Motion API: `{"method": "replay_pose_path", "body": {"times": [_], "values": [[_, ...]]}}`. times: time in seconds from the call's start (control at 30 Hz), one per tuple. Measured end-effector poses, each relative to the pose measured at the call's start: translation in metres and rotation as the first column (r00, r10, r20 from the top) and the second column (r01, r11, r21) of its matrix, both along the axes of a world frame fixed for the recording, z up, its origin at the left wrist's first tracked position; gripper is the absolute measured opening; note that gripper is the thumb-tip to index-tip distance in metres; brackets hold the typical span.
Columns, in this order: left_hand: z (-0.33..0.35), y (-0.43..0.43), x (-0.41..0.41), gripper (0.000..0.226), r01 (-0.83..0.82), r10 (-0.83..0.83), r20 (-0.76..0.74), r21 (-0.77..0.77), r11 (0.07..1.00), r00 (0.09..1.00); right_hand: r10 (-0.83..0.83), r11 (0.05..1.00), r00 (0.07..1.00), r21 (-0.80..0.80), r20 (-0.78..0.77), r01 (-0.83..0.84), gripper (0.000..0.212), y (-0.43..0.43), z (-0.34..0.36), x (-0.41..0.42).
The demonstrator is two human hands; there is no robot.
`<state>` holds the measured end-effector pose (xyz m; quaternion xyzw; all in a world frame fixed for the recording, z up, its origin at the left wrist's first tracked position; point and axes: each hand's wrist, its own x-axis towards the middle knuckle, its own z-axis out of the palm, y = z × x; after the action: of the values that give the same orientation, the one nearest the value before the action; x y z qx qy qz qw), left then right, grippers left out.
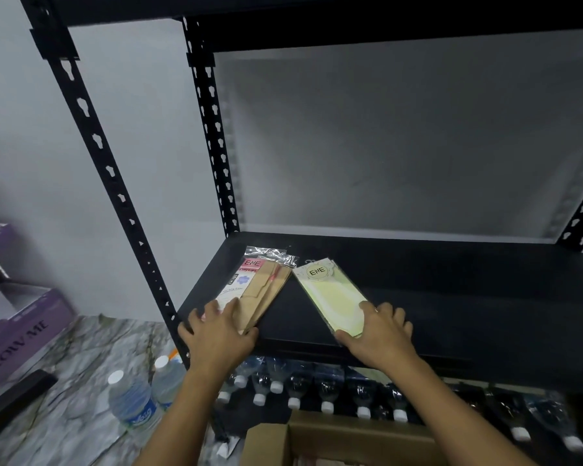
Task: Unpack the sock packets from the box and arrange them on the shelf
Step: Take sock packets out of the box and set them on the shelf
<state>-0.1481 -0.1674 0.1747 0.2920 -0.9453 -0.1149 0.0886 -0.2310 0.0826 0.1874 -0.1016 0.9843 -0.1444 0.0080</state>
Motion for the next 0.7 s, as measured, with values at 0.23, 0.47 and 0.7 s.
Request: {"method": "replay_pose_path", "body": {"times": [0.23,0.47,0.7], "values": [[-0.001,-0.001,0.003,0.075,0.021,-0.02,-0.041,0.024,0.999,0.999,-0.06,0.996,0.998,-0.067,-0.024,0.058,0.077,-0.018,-0.004,0.007],[-0.003,0.001,-0.007,0.075,-0.054,0.054,-0.077,-0.001,0.999,0.996,-0.113,0.988,0.991,-0.116,-0.068,0.104,0.077,-0.049,-0.008,0.006],[-0.002,-0.005,-0.027,0.075,-0.059,0.059,-0.099,0.008,0.998,0.993,-0.122,0.981,0.987,-0.167,-0.106,0.103,0.078,-0.08,-0.01,-0.008]]}}
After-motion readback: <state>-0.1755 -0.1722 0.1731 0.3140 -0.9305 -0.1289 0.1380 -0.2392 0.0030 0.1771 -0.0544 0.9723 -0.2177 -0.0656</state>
